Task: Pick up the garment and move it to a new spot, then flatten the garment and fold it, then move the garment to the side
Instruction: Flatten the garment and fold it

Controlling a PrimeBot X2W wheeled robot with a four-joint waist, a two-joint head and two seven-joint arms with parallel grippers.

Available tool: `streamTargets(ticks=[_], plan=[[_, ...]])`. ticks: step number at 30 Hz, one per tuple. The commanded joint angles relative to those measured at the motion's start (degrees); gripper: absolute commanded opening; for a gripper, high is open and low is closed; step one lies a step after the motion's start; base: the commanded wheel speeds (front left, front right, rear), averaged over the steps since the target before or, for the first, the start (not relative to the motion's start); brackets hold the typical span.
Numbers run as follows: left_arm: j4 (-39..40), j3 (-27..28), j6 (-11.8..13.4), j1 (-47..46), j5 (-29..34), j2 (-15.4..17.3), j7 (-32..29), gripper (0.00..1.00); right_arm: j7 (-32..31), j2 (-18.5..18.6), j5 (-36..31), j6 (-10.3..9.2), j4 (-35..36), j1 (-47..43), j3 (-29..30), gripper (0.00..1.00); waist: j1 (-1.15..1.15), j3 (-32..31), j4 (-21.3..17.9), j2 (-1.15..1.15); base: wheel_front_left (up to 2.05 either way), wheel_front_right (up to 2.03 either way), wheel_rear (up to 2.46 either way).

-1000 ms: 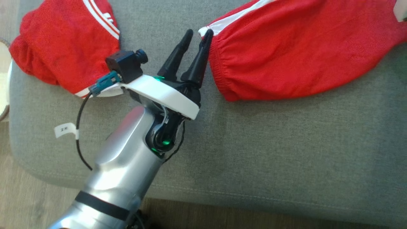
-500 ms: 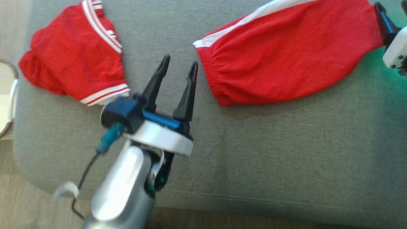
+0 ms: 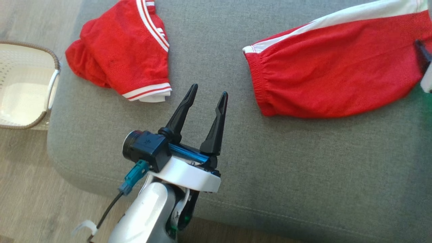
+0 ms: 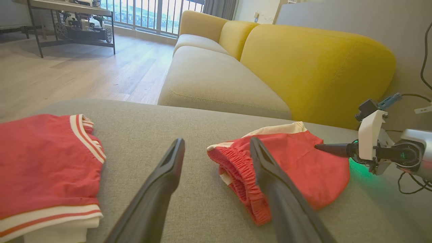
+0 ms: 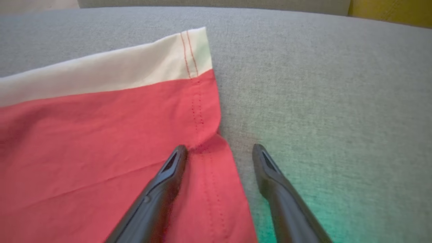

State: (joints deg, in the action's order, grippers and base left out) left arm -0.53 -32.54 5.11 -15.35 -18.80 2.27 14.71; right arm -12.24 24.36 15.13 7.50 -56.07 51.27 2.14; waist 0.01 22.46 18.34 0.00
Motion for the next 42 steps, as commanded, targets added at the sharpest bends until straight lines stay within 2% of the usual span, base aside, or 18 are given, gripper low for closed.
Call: streamTargets(ticks=[1, 3, 4, 6, 7, 16, 29, 35, 42], plan=[[1.7, 1.6, 0.5, 0.0, 0.4, 0.6, 0.3, 1.00, -1.5, -2.3, -0.6, -0.01, -0.5, -1.3, -1.9, 1.00, -0.01, -0.4, -0.1, 0.00, 0.00, 0.00, 0.00], [1.5, 1.8, 0.5, 0.0, 0.7, 0.6, 0.3, 1.00, -2.3, -3.9, -0.7, -0.01, -1.3, -1.5, -2.8, 1.00, -0.01, -0.9, -0.3, 0.00, 0.00, 0.00, 0.00], [1.3, 1.9, 0.4, 0.0, 0.9, 0.6, 0.3, 1.00, -2.7, -4.4, -0.7, -0.01, -1.6, -1.6, -3.3, 0.82, -0.01, -1.1, -0.4, 0.00, 0.00, 0.00, 0.00], [1.2, 2.2, 0.4, 0.0, 1.2, 0.6, 0.3, 1.00, -3.2, -5.1, -0.6, -0.01, -2.2, -1.7, -3.9, 0.22, -0.01, -1.6, -0.7, 0.00, 0.00, 0.00, 0.00], [1.1, 2.3, 0.3, 0.0, 1.3, 0.6, 0.3, 1.00, -3.4, -5.4, -0.6, -0.01, -2.4, -1.7, -4.2, 0.00, -0.01, -1.9, -0.9, 0.00, 0.00, 0.00, 0.00], [0.6, 3.4, 0.0, 1.2, 2.4, 0.6, 0.3, 1.00, 1.1, -4.8, 0.1, -0.01, -3.2, -1.1, -2.2, 0.00, -0.01, -3.7, -3.9, 0.00, 0.00, 0.00, 0.00], [0.1, 5.5, -1.4, 3.8, 3.6, 0.6, 0.3, 1.00, 5.2, -4.4, -2.5, -0.01, -3.2, -2.9, 4.7, 0.00, -0.01, -6.9, -13.3, 0.00, 0.00, 0.00, 0.00], [0.4, 5.7, -1.6, 3.7, 3.7, 0.6, 0.3, 1.00, 5.0, -4.8, -5.9, -0.01, -0.4, -4.0, 7.7, 0.00, -0.01, -7.0, -16.2, 0.00, 0.00, 0.00, 0.00], [0.0, 5.5, -1.9, 3.3, 3.7, 0.6, 0.3, 1.00, 5.0, -7.2, -8.8, -0.01, 6.3, -5.0, 8.3, 0.00, -0.01, -6.7, -16.2, 0.00, 0.00, 0.00, 0.00]])
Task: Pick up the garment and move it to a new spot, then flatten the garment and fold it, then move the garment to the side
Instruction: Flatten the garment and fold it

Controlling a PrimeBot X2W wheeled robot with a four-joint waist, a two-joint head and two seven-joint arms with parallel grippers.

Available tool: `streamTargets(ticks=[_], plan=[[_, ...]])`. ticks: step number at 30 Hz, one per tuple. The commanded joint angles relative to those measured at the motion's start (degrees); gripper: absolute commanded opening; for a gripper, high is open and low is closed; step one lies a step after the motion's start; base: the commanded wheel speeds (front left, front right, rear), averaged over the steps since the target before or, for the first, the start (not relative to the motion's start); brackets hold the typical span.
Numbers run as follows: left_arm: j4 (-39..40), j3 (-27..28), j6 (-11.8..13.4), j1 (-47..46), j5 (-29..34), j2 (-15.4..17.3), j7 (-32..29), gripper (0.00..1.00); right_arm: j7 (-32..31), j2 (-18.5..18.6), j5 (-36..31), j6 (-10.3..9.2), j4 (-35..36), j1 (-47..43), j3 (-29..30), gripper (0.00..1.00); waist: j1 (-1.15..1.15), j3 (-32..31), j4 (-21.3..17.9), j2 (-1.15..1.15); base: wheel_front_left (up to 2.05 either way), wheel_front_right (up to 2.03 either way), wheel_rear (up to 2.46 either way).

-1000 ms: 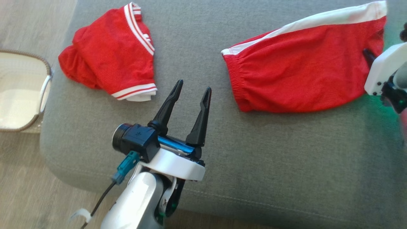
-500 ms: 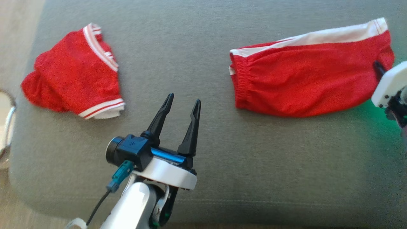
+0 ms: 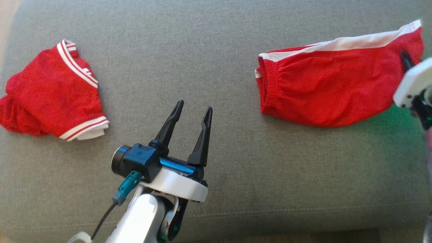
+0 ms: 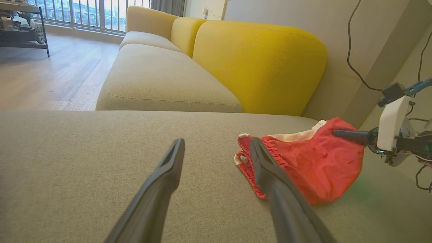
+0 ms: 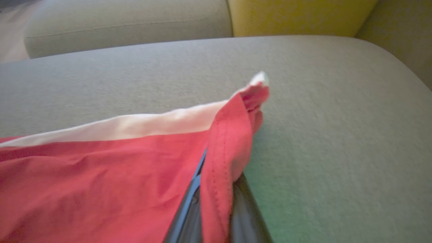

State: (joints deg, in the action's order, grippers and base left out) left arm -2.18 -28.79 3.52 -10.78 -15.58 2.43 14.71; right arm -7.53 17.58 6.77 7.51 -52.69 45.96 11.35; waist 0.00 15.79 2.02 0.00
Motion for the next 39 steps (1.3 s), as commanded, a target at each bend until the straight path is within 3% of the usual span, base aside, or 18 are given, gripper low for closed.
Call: streamTargets(ticks=[1, 8, 9, 17, 21, 26, 27, 28, 34, 39], plan=[[1.5, 1.9, -0.3, -1.2, 0.6, 0.4, 0.3, 1.00, 0.1, -1.0, -0.7, -0.02, 4.3, 0.1, -1.2, 0.00, 0.00, -0.1, 0.1, 0.00, 0.00, 0.00, 0.00], [0.9, 2.4, -0.6, -0.5, 0.5, 0.4, 0.3, 1.00, -3.0, -3.9, -2.0, -0.02, 17.7, -3.4, -5.6, 0.00, 0.00, -1.1, 0.7, 0.00, 0.00, 0.00, 0.00], [0.6, 2.3, -0.7, -0.5, 0.4, 0.4, 0.3, 1.00, -4.6, -4.4, -2.4, -0.02, 22.1, -5.3, -7.3, 0.00, 0.00, -1.5, 1.0, 0.00, 0.00, 0.00, 0.00], [0.7, 2.3, -0.6, -0.3, 0.1, 0.4, 0.3, 1.00, -10.5, -8.2, -0.8, -0.02, 35.6, -11.8, -13.8, 0.00, 0.00, -2.4, 2.2, 0.00, 0.00, 0.00, 0.00], [0.6, 2.2, -0.5, -0.1, -0.2, 0.4, 0.3, 1.00, -12.1, -11.1, -0.7, -0.02, 38.0, -13.8, -15.8, 0.00, 0.00, -2.2, 2.8, 0.00, 0.00, 0.00, 0.00], [0.6, 1.8, -0.4, -0.8, -0.5, 0.4, 0.3, 1.00, -11.3, -13.9, -0.8, -0.02, 35.1, -15.4, -18.0, 0.00, 0.00, -1.9, 4.1, 0.00, 0.00, 0.00, 0.00], [0.5, 1.7, -0.4, -0.9, -0.5, 0.4, 0.3, 1.00, -11.1, -14.2, -0.6, -0.02, 34.4, -15.6, -18.6, 0.19, 0.00, -2.0, 4.4, 0.00, 0.00, 0.00, 0.00], [0.5, 1.8, -0.4, -1.0, -0.5, 0.4, 0.3, 1.00, -11.0, -14.4, -0.1, -0.02, 33.8, -15.9, -19.4, 1.00, 0.00, -2.0, 4.6, 0.00, 0.00, 0.00, 0.00], [0.4, 2.4, 0.0, -0.5, -0.7, 0.4, 0.3, 1.00, -9.6, -14.7, 3.4, -0.02, 35.3, -18.0, -21.6, 1.00, 0.00, -2.5, 5.2, 0.00, 0.00, 0.00, 0.00], [0.8, 3.1, 0.5, 1.0, -1.0, 0.4, 0.3, 1.00, -8.1, -14.6, 5.5, -0.02, 43.5, -23.1, -17.7, 1.00, 0.00, -3.9, 5.0, 0.00, 0.00, 0.00, 0.00]])
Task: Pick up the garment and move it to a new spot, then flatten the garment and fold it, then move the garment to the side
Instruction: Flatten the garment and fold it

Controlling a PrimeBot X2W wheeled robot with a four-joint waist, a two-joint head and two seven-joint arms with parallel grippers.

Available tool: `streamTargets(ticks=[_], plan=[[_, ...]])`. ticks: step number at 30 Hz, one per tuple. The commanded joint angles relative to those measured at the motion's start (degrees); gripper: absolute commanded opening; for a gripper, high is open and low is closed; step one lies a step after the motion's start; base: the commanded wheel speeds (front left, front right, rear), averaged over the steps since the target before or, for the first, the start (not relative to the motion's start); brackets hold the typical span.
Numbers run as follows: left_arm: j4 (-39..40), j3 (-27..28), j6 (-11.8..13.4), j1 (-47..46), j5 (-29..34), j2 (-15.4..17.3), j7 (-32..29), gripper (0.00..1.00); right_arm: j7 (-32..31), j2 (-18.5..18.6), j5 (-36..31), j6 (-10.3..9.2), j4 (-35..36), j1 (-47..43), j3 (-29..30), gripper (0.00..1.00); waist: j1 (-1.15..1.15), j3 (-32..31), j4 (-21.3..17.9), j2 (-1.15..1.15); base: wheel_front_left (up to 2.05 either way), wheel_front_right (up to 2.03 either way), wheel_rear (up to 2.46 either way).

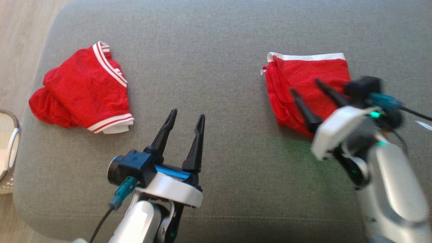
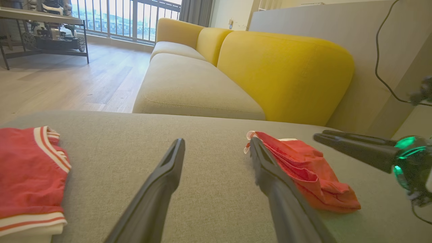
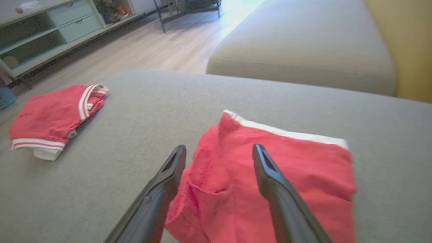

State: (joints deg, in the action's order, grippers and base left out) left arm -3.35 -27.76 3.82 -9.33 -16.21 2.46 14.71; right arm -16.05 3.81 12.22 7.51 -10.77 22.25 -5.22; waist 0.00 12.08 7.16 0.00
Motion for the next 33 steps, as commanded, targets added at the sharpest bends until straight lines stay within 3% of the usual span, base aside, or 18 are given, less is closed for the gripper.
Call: streamTargets(ticks=[1, 5, 9, 11, 12, 26, 33], plan=[[2.1, 2.3, 0.3, -0.1, -0.3, 0.4, 0.3, 1.00, 0.6, -0.4, -0.6, -0.02, 3.6, -0.6, 0.6, 1.00, 0.00, -0.4, -0.3, 0.00, 0.00, 0.00, 0.00], [3.0, 3.6, 0.6, 1.3, 0.1, 0.4, 0.3, 1.00, 0.9, 1.5, -2.9, -0.02, 10.9, -6.1, 7.3, 1.00, 0.00, -1.3, -1.0, 0.00, 0.00, 0.00, 0.00], [3.4, 4.0, 0.3, 2.0, 0.5, 0.4, 0.3, 1.00, 2.4, 2.9, -6.8, -0.02, 12.0, -7.6, 9.6, 1.00, 0.00, -1.8, -1.0, 0.00, 0.00, 0.00, 0.00], [3.4, 3.9, 0.2, 2.2, 0.5, 0.4, 0.3, 1.00, 3.5, 2.2, -7.4, -0.02, 10.8, -7.2, 10.3, 0.22, 0.00, -2.0, -0.7, 0.00, 0.00, 0.00, 0.00], [3.4, 3.8, 0.1, 2.2, 0.4, 0.4, 0.3, 1.00, 4.1, 2.1, -8.2, -0.02, 9.7, -6.8, 10.3, 0.00, 0.00, -2.1, -0.4, 0.00, 0.00, 0.00, 0.00], [2.4, 1.1, -0.6, 2.1, 0.2, 0.4, 0.3, 1.00, 14.3, 0.7, -15.0, -0.02, -19.2, 6.4, 8.0, 0.00, 0.00, -0.8, 4.8, 0.00, 0.00, 0.00, 0.00], [1.9, 0.9, -0.6, 2.0, -0.1, 0.4, 0.3, 1.00, 16.9, -0.4, -9.6, -0.02, -28.5, 8.7, 1.3, 0.00, 0.00, -1.3, 5.6, 0.00, 0.00, 0.00, 0.00]])
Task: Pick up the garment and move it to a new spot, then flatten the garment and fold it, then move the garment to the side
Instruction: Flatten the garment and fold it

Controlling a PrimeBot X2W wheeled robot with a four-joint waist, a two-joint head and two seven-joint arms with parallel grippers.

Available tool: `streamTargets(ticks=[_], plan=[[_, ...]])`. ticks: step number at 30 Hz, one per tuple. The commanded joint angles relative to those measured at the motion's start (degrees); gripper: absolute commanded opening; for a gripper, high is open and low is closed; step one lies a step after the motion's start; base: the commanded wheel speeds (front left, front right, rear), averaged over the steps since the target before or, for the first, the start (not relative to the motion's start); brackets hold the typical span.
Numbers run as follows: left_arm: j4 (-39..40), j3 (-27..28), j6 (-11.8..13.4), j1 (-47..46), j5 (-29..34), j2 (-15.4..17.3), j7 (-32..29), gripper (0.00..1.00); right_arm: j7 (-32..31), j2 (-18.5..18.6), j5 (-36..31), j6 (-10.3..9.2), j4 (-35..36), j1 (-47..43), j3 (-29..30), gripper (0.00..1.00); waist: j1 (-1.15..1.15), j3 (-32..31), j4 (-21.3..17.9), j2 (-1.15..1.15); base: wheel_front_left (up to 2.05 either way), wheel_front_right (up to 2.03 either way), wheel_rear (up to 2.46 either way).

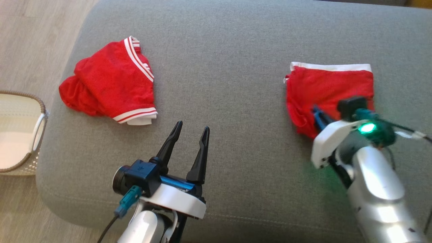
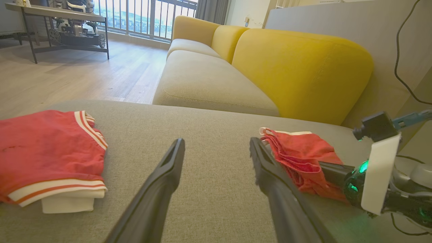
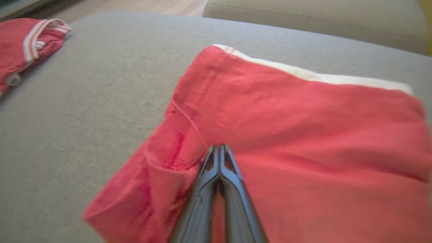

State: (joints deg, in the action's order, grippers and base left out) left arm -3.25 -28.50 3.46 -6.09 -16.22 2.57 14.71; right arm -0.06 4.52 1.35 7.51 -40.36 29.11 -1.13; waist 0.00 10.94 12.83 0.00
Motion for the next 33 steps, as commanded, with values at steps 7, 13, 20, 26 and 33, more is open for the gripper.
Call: streamTargets(ticks=[7, 13, 20, 26, 33], plan=[[1.6, 2.2, 0.1, -0.3, 0.3, 0.3, 0.3, 1.00, 2.5, -1.6, 7.4, -0.02, 2.9, -0.6, -12.5, 0.00, 0.00, -1.5, -1.1, 0.00, 0.00, 0.00, 0.00], [1.6, 2.8, 0.2, 0.6, 0.7, 0.3, 0.3, 1.00, 0.2, -1.6, 15.9, -0.02, 9.4, -5.4, -21.7, 0.00, 0.00, -3.4, -3.3, 0.00, 0.00, 0.00, 0.00], [2.9, 6.0, 2.7, 2.5, 0.8, 0.3, 0.3, 1.00, 4.5, -1.6, 14.6, -0.02, 17.8, -9.7, -20.2, 1.00, 0.00, -5.8, -6.5, 0.00, 0.00, 0.00, 0.00], [5.7, 10.7, 5.8, 5.4, 2.2, 0.4, 0.3, 1.00, 10.0, -1.5, 11.2, -0.02, 23.8, -13.0, -12.6, 1.00, 0.00, -7.6, -8.9, 0.00, 0.00, 0.00, 0.00], [8.5, 14.5, 6.6, 9.0, 3.7, 0.4, 0.3, 1.00, 13.8, -1.6, 7.2, -0.02, 28.8, -19.2, -1.9, 1.00, 0.00, -9.8, -10.0, 0.00, 0.00, 0.00, 0.00]])
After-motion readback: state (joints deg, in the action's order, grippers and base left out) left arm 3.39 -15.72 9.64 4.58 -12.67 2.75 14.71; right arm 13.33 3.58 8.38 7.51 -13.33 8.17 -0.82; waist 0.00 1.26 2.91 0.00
